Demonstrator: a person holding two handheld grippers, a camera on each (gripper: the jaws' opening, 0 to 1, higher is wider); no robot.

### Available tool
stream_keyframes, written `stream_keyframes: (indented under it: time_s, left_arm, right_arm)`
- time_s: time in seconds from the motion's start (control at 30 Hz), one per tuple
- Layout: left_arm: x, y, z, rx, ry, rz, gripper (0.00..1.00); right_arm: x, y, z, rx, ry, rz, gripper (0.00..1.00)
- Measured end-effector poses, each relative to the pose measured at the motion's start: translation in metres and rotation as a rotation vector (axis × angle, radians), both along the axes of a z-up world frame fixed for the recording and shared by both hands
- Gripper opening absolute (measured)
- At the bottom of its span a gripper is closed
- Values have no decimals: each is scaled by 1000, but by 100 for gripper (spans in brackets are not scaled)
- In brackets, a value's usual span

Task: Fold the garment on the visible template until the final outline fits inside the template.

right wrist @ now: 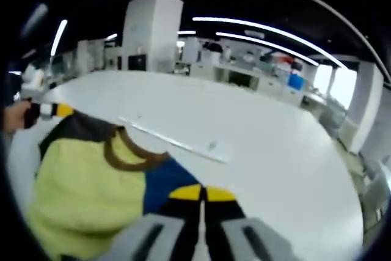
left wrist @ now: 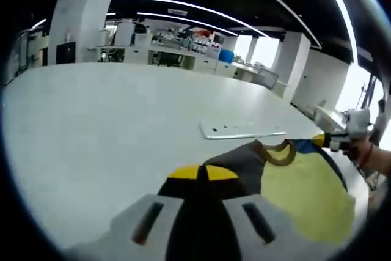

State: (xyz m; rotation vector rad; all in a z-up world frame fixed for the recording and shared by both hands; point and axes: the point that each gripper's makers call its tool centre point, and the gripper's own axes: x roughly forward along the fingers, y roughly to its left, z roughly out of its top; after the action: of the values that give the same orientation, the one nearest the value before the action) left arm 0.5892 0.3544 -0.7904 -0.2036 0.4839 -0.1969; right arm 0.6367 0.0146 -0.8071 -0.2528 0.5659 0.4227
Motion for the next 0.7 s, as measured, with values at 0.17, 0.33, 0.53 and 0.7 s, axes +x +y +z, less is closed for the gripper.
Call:
stream_keyframes:
  time_s: [0.17, 0.33, 0.53, 0.7]
  left_arm:
    - [-5, 5, -15, 49, 47, 0, 0]
    - [-7, 12, -20, 77, 56, 12, 2]
    - [-9, 11, -5, 77, 24, 15, 19]
    - [-16, 10, 3, 55, -7, 36, 44]
  right_arm:
    - [1, -3, -13, -10, 30, -5, 0]
    - [0, -5, -15, 6, 67, 4, 0]
    - [-8, -14, -18, 25, 129, -59, 16]
    - [-23, -10, -4, 112, 162, -92, 29]
